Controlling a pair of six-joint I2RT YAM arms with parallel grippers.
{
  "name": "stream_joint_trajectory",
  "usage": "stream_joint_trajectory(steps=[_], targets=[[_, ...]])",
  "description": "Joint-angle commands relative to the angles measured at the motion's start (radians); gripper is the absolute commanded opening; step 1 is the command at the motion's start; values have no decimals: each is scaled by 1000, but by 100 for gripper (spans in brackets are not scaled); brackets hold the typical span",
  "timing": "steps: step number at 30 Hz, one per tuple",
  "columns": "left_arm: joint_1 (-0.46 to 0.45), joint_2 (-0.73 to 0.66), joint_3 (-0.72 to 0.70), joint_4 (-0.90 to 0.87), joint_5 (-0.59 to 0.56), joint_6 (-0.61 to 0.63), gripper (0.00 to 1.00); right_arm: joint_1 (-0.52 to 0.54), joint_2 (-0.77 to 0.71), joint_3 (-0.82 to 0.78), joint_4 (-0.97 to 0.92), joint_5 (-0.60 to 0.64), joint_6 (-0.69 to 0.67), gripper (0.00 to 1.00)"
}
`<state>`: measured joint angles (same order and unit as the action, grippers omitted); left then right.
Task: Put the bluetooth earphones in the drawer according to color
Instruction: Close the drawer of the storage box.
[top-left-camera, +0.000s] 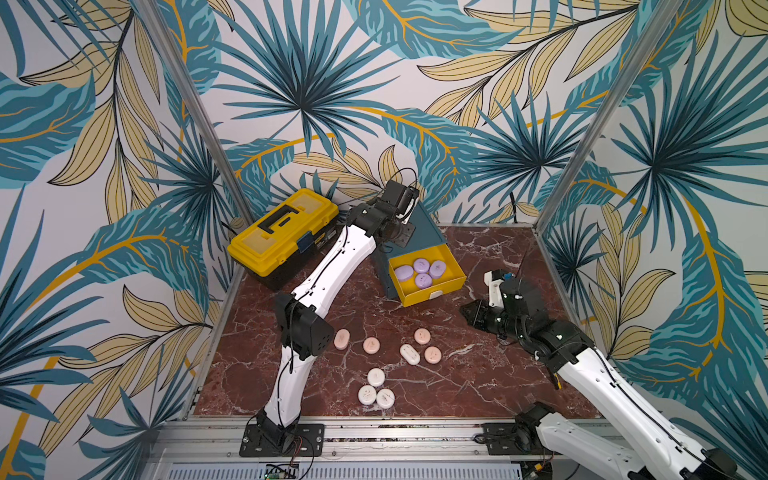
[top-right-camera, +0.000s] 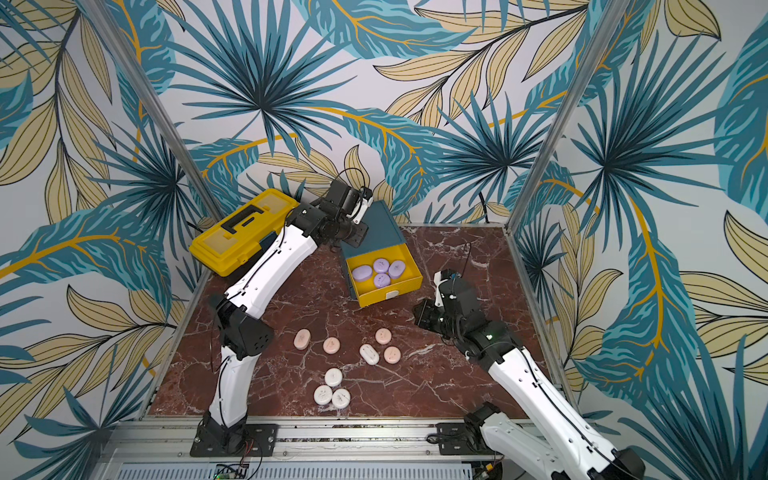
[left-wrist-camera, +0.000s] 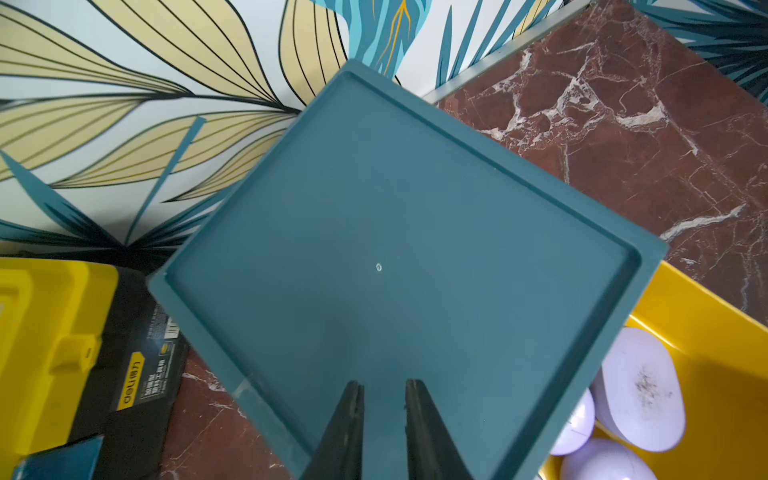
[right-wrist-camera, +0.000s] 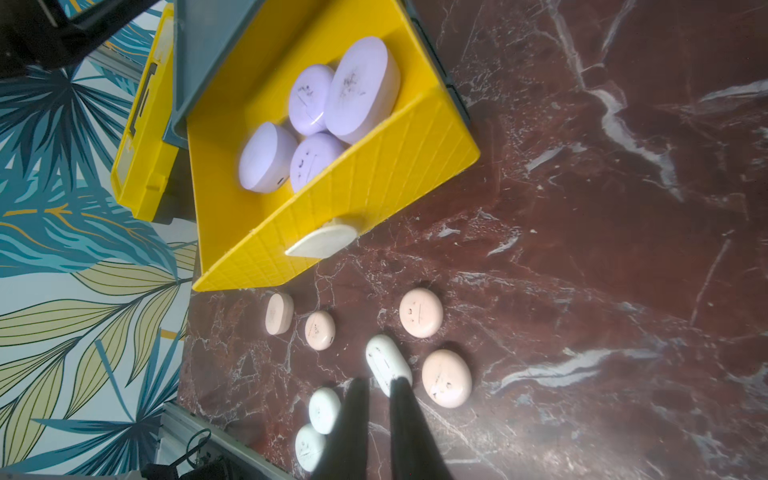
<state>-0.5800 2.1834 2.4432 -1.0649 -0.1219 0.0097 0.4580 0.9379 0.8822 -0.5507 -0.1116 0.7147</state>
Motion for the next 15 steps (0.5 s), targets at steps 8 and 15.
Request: stream_joint_trajectory(steps=[8, 15], targets=[[47, 87, 27, -50, 67, -10, 25, 2, 131, -12, 187, -53, 37, 14], [55, 107, 7, -87, 89, -4, 25, 1, 259, 58, 240, -45, 21, 13]])
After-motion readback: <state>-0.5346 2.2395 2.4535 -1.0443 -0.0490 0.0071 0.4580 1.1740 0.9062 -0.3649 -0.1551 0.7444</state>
